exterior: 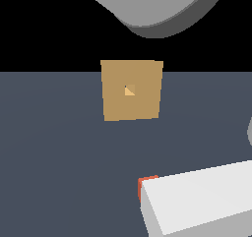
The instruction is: Insert the peg into the horizontal hole in a box.
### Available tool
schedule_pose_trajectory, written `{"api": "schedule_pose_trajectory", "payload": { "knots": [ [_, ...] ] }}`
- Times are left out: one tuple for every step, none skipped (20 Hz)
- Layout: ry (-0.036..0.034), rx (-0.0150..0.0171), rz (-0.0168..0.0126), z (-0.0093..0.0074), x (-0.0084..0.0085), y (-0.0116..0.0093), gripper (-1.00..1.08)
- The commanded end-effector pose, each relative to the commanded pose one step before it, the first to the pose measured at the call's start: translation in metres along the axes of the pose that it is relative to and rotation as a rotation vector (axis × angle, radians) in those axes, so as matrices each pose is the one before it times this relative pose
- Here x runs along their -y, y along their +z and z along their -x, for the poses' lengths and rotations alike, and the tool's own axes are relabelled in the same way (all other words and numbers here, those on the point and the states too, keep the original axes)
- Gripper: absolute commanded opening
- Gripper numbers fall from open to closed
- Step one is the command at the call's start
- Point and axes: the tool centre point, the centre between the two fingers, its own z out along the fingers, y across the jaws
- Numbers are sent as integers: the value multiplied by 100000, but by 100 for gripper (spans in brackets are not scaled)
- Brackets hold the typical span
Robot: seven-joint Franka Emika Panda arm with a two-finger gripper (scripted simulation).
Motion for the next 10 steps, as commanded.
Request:
{"api": "schedule_pose_trajectory", "payload": {
  "knots": [
    [-270, 17, -20, 331, -103, 87, 100],
    [-46, 4, -16, 65, -24, 22, 100],
    [0, 0, 0, 62, -5, 9, 100],
    [0, 0, 0, 34, -5, 5, 100],
    [0, 0, 0, 10, -2, 1, 100],
    [41, -1, -26, -62, 29, 3, 100],
    [0, 0, 0, 0, 0, 39, 100],
    [0, 0, 0, 1, 1, 116, 100],
    [0, 0, 0, 1, 1, 193, 100],
    [0, 0, 0, 1, 3, 269, 100]
  ]
}}
